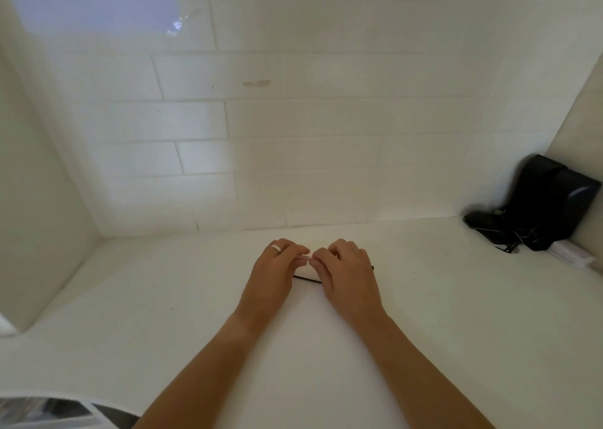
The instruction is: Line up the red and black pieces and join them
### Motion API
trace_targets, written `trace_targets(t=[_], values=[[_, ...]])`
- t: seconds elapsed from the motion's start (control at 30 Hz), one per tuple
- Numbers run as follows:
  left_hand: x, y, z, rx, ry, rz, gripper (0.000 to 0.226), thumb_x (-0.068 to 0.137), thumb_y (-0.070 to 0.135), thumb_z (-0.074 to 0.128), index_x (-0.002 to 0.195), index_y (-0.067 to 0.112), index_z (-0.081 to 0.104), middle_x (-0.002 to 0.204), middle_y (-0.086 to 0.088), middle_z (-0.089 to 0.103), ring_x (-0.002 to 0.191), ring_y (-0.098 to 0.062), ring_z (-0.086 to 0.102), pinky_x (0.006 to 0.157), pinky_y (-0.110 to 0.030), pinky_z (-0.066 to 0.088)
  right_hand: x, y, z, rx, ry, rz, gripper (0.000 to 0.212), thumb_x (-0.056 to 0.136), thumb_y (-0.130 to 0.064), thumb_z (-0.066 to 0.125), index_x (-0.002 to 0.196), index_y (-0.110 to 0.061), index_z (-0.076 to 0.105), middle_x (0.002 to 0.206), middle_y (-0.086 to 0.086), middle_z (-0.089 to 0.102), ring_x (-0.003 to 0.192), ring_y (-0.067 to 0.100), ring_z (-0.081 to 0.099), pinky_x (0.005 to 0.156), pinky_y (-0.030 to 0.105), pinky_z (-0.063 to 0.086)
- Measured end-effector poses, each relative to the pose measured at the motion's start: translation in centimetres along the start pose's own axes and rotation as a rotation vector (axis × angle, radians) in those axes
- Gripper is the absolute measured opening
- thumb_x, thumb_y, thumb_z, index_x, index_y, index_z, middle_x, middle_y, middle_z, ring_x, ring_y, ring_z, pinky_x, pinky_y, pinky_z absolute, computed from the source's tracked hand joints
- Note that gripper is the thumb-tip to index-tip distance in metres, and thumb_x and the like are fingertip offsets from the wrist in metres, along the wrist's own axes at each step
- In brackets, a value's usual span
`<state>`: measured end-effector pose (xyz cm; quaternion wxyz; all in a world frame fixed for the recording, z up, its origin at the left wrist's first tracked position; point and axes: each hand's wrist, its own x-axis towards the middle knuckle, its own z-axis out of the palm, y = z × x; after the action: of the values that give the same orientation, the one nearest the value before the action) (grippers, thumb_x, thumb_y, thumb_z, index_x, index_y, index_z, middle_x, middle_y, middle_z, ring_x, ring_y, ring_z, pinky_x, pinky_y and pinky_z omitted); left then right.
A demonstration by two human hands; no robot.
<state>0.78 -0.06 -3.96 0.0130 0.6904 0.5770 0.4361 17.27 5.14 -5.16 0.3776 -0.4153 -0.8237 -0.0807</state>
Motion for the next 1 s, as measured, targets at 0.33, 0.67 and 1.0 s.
trace_targets(t=[0.33,0.67,1.0], values=[[0.0,-0.3,-0.4,-0.125,0.094,0.055,0.044,0.092,0.010,0.072,0.133,0.018,0.058,0.121,0.007,0.064,0.107,-0.008,0.065,0.087,-0.023,0.051,0.2,-0.8,-1.3,0.132,0.135,-0.041,0.009,0.098,-0.014,0.054,0.099,-0.012,0.063,0.082,-0.001,0.064,0.071,0.019,0.054,0.071,0.032,0.048],[0.5,-2.0,0.7,0.268,0.092,0.123,0.019,0.090,0.003,0.066,0.099,0.019,0.071,0.092,0.006,0.068,0.084,-0.017,0.063,0.086,-0.024,0.038,0.3,-0.6,-2.4,0.597,0.058,0.068,0.008,0.092,-0.010,0.070,0.092,-0.017,0.070,0.079,-0.009,0.066,0.067,0.014,0.058,0.061,0.026,0.049],[0.5,-1.3,0.6,0.443,0.048,0.072,0.044,0.076,-0.008,0.047,0.106,0.020,0.062,0.093,0.000,0.049,0.087,-0.022,0.047,0.079,-0.032,0.037,0.3,0.4,-1.3,0.549,0.016,0.236,0.021,0.099,-0.023,0.060,0.120,-0.024,0.063,0.089,-0.008,0.062,0.073,0.012,0.059,0.066,0.019,0.047]])
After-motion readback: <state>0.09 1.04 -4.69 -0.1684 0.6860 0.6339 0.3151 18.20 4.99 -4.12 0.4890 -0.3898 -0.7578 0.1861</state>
